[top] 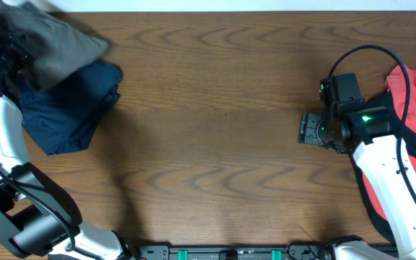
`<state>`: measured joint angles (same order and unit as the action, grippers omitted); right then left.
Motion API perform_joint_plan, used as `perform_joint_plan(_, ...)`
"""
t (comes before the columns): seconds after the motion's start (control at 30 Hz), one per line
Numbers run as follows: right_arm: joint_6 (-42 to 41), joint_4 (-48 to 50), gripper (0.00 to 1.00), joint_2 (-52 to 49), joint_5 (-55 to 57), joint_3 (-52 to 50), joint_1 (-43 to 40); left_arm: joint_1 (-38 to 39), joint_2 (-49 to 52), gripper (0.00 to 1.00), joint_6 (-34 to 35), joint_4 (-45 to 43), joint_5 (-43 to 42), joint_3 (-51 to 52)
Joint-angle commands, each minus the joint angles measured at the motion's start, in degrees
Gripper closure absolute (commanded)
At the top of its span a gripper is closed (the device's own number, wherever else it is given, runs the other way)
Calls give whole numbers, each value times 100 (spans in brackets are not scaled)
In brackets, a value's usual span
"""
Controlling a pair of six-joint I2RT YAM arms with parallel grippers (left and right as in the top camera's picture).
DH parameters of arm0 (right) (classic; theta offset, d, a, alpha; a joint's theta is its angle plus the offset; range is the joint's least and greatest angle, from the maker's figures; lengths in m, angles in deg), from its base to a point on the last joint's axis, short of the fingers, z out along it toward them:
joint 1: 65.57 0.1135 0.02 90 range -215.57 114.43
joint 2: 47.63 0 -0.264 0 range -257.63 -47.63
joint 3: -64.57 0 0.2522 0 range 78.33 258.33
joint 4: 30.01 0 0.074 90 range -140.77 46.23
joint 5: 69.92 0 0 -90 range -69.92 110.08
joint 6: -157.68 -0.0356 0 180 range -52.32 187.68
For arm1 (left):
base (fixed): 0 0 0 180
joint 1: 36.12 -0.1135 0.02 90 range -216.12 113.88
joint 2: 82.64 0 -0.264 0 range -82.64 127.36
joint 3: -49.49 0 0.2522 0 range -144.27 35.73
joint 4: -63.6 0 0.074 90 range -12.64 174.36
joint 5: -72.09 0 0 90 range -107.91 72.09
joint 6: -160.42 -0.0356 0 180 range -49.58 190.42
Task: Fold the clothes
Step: 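Lower the shorts onto the navy stack and open the left gripper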
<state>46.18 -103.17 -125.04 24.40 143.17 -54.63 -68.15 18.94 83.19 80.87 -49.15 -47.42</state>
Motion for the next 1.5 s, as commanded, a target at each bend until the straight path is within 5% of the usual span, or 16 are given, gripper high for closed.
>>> perform_joint_plan(0.0,-81,-24,28,52,15,105,22,-120,-61,94,144,345,-11,-120)
perform_joint_plan(0.2,-79,28,28,52,15,105,22,-203,2,94,-116,1478,699,-118)
perform_joint_plan(0.4,-76,24,28,52,17,105,22,-208,-22,94,-94,1930,538,-118)
perform_joint_plan(1.03,-74,28,28,52,20,105,22,-804,-33,94,1637,2938,98,-118)
perform_joint_plan(1.07,-74,26,28,52,20,105,22,-841,-33,88,1703,2949,-11,-118)
perform_joint_plan(1.17,-74,24,28,52,20,105,22,-892,-33,2,1711,3104,-201,-118)
perform_joint_plan(1.47,-70,-11,27,52,153,105,22,-1322,-748,2,1473,3289,-452,-120)
